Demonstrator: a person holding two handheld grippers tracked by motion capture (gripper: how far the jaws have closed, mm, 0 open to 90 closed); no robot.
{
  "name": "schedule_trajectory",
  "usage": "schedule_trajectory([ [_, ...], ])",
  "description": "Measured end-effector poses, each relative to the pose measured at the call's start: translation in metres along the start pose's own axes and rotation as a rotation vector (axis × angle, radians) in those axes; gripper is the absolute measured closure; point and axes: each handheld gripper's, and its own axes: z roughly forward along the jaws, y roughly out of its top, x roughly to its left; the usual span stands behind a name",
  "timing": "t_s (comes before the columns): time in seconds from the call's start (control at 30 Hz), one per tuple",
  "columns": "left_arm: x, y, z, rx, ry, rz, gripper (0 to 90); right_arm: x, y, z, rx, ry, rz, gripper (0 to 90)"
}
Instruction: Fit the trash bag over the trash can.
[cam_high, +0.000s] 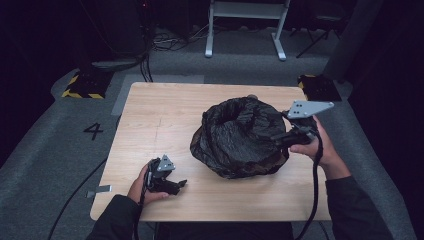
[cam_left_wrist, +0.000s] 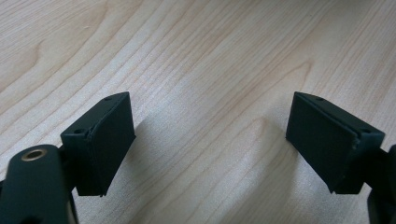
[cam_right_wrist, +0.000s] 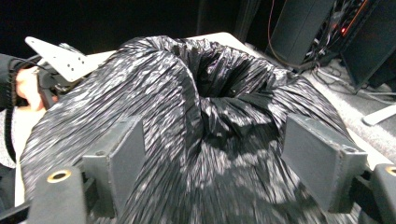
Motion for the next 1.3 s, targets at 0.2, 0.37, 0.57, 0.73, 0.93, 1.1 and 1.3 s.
schedule_trajectory([
  [0.2, 0.0, 0.0, 0.0, 0.002, 0.001, 0.002, 15.1, 0.003, -0.021, -0.03, -0.037, -0.087, 0.018, 21.3],
  [0.37, 0.0, 0.0, 0.0, 0.002, 0.001, 0.002, 15.1, 0.005, -0.043, -0.053, -0.04, -0.139, 0.042, 21.5],
  [0.57, 0.0, 0.0, 0.0, 0.003, 0.004, 0.0, 14.9, 0.011, -0.097, -0.065, -0.002, -0.207, 0.107, 22.1],
  [0.73, 0.0, 0.0, 0.0, 0.003, 0.005, 0.001, 14.7, 0.015, -0.141, -0.058, 0.071, -0.257, 0.119, 21.1],
  [0.93, 0.0, 0.0, 0.0, 0.002, 0.005, -0.002, 14.7, 0.015, -0.177, -0.037, 0.186, -0.261, 0.133, 21.1],
  [1.1, -0.001, 0.0, 0.0, 0.002, 0.006, -0.011, 14.7, 0.012, -0.209, -0.021, 0.257, -0.227, 0.202, 21.2],
  [1.3, 0.0, 0.0, 0.0, 0.004, 0.004, -0.004, 14.5, 0.01, -0.228, -0.018, 0.249, -0.213, 0.272, 20.5],
])
